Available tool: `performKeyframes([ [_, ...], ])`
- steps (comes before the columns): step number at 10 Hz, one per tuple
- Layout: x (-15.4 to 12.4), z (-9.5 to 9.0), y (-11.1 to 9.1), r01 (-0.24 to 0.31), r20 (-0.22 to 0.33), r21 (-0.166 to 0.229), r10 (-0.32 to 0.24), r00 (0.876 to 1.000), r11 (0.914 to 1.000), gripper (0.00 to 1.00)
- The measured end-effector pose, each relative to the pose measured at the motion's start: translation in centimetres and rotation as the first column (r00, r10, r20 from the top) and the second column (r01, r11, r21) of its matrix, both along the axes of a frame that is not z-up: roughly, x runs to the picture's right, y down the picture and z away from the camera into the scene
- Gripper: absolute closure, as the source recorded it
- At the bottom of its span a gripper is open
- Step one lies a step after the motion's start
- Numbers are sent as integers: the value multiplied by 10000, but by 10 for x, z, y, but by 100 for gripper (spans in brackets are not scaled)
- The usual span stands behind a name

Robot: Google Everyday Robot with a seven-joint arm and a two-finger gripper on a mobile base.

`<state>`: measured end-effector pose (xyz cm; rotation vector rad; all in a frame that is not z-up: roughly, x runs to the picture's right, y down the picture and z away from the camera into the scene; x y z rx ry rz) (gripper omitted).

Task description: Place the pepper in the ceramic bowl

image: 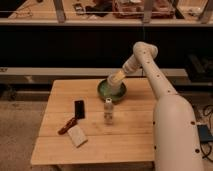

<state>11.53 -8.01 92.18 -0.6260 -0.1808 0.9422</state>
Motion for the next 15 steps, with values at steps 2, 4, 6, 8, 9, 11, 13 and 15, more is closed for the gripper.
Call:
performKeyframes([
  [2,-6,-15,-12,596,-15,396,-596,9982,9974,20],
  [4,-30,-45,-31,1670,91,1259,-1695,9855,9779,20],
  [6,-63,-96,-44,2886,257,2491,-3042,9523,9245,20],
  [8,-113,-161,-20,4085,652,3890,-4670,8819,8257,20],
  [9,-135,-191,13,4616,907,4476,-5525,8286,7658,20],
  [11,-159,-222,73,5490,1037,5292,-6914,7150,6470,20],
  [13,-168,-239,121,6054,900,5863,-7860,6116,5382,20],
  [15,-171,-247,147,6271,815,6132,-8281,5546,4803,20],
])
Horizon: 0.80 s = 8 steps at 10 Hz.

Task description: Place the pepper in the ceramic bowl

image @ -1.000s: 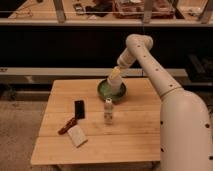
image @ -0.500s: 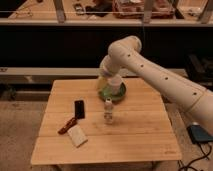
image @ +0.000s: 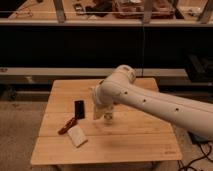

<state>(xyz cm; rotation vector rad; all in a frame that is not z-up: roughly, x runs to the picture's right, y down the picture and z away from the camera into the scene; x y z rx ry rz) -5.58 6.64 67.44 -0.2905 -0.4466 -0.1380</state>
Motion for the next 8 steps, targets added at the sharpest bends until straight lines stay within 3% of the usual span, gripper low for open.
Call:
performKeyframes([
  [2,-10,-2,7,434,244,34,-435,9988,9991,20],
  [3,-27,-3,12,920,594,-81,-914,9940,9957,20],
  [4,-57,-4,23,1837,1205,-240,-1796,9763,9827,20],
  [5,-81,-4,32,2622,1675,-323,-2534,9528,9645,20],
  [6,-117,3,49,3930,2318,-391,-3742,8979,9187,20],
  [8,-153,12,69,5301,2951,-380,-4973,8158,8471,20],
])
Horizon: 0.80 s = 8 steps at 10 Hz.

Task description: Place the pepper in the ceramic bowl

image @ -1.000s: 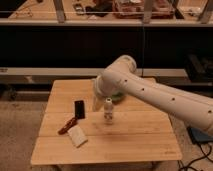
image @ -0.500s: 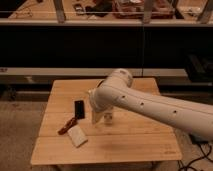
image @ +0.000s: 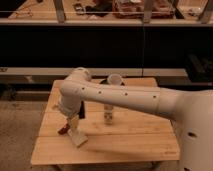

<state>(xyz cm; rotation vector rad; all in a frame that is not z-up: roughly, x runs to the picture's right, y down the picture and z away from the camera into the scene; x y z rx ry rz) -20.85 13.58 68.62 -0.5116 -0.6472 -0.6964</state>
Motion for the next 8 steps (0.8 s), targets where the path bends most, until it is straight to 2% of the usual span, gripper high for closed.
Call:
performKeyframes([
  [2,-24,4,16,1065,426,-180,-1057,9935,9941,20],
  [7,-25,8,18,1172,450,-245,-1160,9922,9928,20],
  [8,-22,25,25,1398,306,-374,-1387,9899,9895,20],
])
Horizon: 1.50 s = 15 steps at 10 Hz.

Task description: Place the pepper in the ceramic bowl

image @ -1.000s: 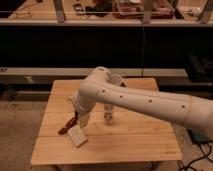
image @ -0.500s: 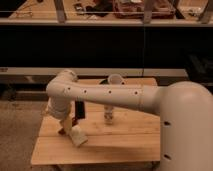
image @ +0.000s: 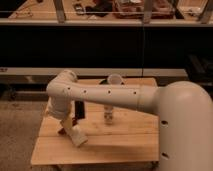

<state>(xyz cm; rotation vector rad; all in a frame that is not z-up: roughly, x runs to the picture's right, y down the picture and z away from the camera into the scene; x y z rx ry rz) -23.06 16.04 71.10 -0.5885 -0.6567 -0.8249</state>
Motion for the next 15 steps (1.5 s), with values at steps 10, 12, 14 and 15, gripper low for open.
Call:
performKeyframes([
  [10,3,77,-9,1330,471,2342,-1478,9879,9630,20],
  [12,6,81,-1,1640,718,2484,-1870,9797,9547,20],
  [14,14,70,-1,1878,801,2444,-2129,9738,9513,20],
  [15,16,66,-3,1953,812,2429,-2206,9720,9502,20],
])
